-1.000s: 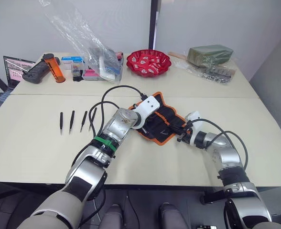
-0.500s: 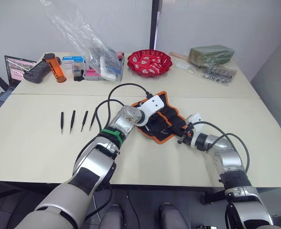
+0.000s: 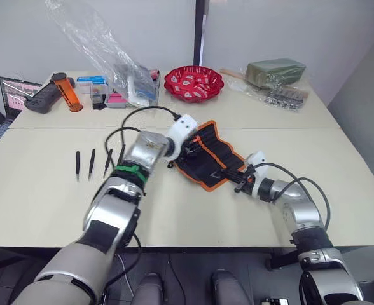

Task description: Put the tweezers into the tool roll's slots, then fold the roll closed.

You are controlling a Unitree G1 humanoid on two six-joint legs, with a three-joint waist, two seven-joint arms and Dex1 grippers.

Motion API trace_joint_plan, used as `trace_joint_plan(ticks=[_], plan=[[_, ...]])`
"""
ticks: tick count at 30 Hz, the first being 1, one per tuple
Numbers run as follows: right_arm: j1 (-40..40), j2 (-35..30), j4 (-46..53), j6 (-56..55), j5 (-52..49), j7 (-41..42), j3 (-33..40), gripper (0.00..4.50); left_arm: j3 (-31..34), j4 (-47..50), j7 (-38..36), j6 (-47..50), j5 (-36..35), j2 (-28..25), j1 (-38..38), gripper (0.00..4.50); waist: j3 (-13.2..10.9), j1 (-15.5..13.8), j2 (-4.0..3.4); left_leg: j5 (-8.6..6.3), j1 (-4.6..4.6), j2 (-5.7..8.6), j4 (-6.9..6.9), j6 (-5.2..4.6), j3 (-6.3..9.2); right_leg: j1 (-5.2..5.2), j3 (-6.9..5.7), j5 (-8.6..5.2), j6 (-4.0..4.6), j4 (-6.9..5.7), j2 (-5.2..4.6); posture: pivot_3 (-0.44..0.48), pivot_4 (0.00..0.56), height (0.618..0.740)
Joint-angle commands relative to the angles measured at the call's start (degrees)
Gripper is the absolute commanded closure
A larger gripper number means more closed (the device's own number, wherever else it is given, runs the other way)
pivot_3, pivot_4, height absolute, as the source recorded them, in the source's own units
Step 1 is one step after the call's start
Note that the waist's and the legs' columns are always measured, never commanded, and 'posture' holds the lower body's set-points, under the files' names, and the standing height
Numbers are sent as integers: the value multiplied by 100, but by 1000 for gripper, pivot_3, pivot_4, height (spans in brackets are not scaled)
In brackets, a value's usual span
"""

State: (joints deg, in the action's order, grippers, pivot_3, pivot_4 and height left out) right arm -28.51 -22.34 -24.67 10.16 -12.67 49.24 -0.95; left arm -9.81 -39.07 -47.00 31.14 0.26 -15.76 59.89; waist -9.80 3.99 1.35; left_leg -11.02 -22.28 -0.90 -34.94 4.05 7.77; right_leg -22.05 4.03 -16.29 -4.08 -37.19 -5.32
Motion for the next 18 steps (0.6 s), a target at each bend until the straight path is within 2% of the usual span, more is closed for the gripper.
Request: trace_joint_plan(ticks=[1, 5, 9, 16, 18], plan=[[36, 52, -312, 132, -35, -18, 53, 4500, 192, 1499, -277, 500, -311, -368, -291, 38, 0, -1, 0, 0, -2, 0, -2, 0, 1, 0, 0, 1, 2, 0, 0, 0, 150, 740], [-215, 147, -270, 179, -247, 38, 238, 4500, 424, 2681, -305, 907, -523, -920, -870, 38, 0, -1, 0, 2, 0, 0, -6, 3, 2, 1, 0, 3, 4, -1, 0, 0, 150, 740], [-441, 146, -104, 300, -419, 6, 403, 4500, 958, 3848, -194, 1187, -894, -1383, -1645, 38, -2, 21, -3, 2, 1, -4, -1, 3, 2, -6, 1, 3, 6, -8, 2, 0, 150, 740], [-718, 37, -144, 441, -413, 117, 439, 4500, 1779, 4877, 527, 1097, -1010, -1740, -2828, 38, -4, -3, -6, 2, -6, -3, -1, 2, 2, -12, 2, 4, 7, -4, 0, 0, 150, 740], [-762, -10, -288, 412, -323, 188, 361, 4500, 2079, 5102, 645, 870, -1144, -1706, -3205, 38, -4, -19, -6, 2, -6, -3, 0, 2, 2, -11, 2, 4, 7, -3, 0, 0, 150, 740]])
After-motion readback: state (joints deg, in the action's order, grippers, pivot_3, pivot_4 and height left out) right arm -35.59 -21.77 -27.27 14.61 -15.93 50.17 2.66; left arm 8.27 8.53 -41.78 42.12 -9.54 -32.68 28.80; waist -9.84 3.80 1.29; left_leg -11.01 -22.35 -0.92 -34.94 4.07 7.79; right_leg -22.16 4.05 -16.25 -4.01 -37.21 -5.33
